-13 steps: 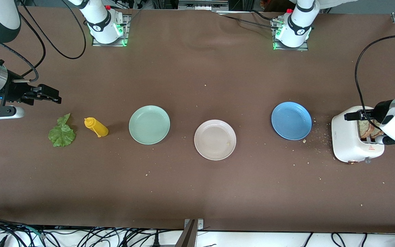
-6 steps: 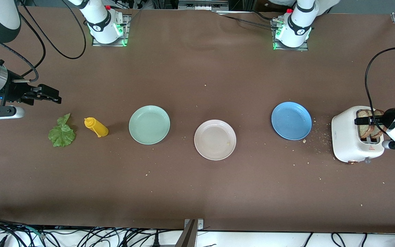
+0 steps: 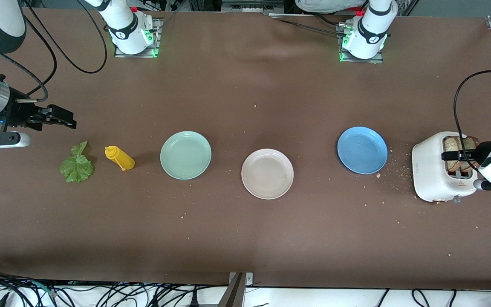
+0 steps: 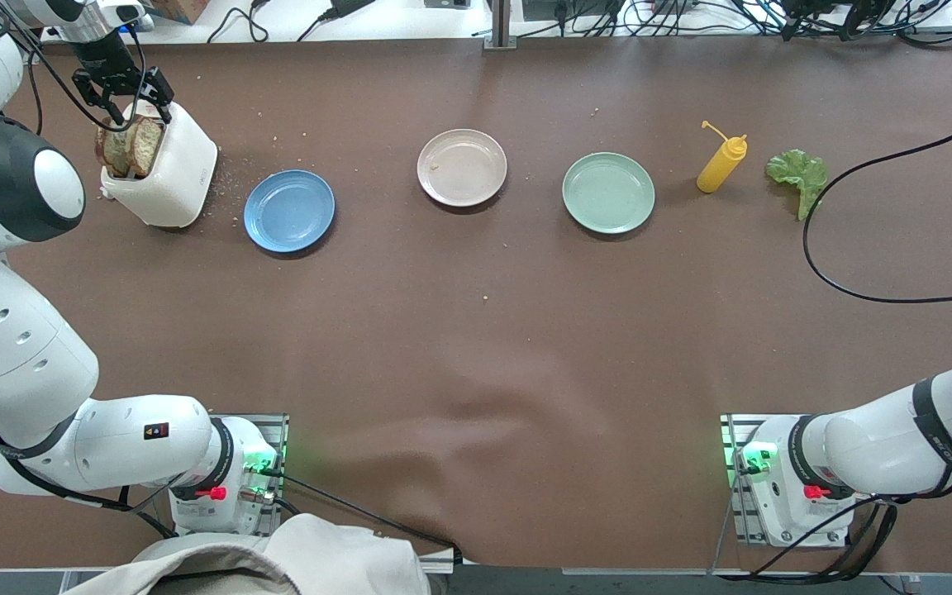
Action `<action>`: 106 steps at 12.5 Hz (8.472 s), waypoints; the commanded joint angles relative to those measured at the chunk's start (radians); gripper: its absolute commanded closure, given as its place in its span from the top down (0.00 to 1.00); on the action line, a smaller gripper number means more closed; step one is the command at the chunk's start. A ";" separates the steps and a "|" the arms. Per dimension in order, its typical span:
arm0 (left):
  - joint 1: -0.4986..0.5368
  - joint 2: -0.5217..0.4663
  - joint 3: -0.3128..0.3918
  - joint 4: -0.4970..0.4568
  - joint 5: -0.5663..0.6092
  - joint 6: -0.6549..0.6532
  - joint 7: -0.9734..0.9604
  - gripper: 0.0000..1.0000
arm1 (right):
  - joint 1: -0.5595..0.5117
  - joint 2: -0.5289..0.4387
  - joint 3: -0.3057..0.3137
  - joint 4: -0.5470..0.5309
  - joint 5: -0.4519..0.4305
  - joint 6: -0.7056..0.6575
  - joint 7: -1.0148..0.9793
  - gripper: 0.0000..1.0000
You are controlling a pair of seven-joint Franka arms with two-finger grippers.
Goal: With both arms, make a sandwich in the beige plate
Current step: 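Lower the left gripper onto a toast slice in the toaster and grasp, then lift the toast slice with the left gripper over the beige plate, then release the toast on the beige plate while the right gripper reaches the mustard, then grasp the mustard bottle with the right gripper while the left gripper withdraws, then carry the yellow mustard bottle with the right gripper over the toast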
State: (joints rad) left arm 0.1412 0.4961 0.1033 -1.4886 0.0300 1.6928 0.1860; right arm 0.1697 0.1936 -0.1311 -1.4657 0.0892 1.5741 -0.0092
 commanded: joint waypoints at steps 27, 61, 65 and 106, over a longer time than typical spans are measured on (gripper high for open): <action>-0.213 0.205 -0.054 0.291 -0.675 -0.440 -0.118 0.00 | -0.064 0.043 -0.027 -0.048 0.024 -0.040 -0.377 1.00; -0.476 0.345 0.081 0.287 -0.631 0.107 -0.237 0.99 | -0.203 0.509 -0.182 -0.395 1.138 0.158 -2.339 0.99; -0.344 0.257 0.081 0.291 -0.400 -0.048 -0.306 1.00 | -0.208 0.535 -0.153 -0.374 1.181 0.153 -2.359 0.99; -0.014 -0.237 0.144 -0.180 -0.024 0.160 0.121 1.00 | 0.652 0.543 -0.154 0.136 -0.250 0.540 -0.572 0.00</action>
State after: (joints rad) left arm 0.0972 0.2592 0.2581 -1.6544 0.0302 1.8168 0.2648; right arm 0.7819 0.6902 -0.2727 -1.3844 -0.0625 2.1387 -0.6180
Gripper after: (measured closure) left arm 0.000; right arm 0.912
